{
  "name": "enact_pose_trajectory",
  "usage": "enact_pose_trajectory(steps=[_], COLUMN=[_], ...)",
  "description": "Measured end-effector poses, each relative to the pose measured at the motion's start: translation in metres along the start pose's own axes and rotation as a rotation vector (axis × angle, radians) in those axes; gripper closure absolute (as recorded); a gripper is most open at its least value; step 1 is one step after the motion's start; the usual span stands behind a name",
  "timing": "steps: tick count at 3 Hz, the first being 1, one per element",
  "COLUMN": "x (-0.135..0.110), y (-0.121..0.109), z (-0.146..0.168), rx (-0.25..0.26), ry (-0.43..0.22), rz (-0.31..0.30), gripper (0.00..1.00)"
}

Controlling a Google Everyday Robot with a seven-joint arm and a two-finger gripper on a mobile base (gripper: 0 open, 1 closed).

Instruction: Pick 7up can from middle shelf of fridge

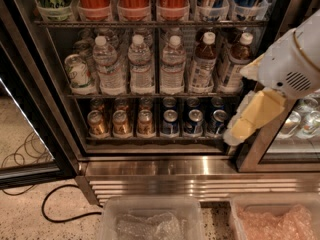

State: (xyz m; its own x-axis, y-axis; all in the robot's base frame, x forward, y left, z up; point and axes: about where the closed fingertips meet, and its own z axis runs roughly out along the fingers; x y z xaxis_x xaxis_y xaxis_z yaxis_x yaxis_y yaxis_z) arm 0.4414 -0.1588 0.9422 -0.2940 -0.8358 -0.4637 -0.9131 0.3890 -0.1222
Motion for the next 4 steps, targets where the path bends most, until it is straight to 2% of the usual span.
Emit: enact_pose_trajectory(steps=[1, 2, 3, 4], x=[-0.029, -0.061, -0.099, -0.101], y=[0.014, 0.022, 0.029, 0.03], z=[0.029, 0.05, 0.054, 0.053], rx=[-0.027, -0.033, -0.048, -0.047], ry=[-0.177, -0.33, -0.426, -0.433], rz=[0.112, 0.176, 0.163, 0.165], gripper=[0.0, 0.0, 0.0, 0.0])
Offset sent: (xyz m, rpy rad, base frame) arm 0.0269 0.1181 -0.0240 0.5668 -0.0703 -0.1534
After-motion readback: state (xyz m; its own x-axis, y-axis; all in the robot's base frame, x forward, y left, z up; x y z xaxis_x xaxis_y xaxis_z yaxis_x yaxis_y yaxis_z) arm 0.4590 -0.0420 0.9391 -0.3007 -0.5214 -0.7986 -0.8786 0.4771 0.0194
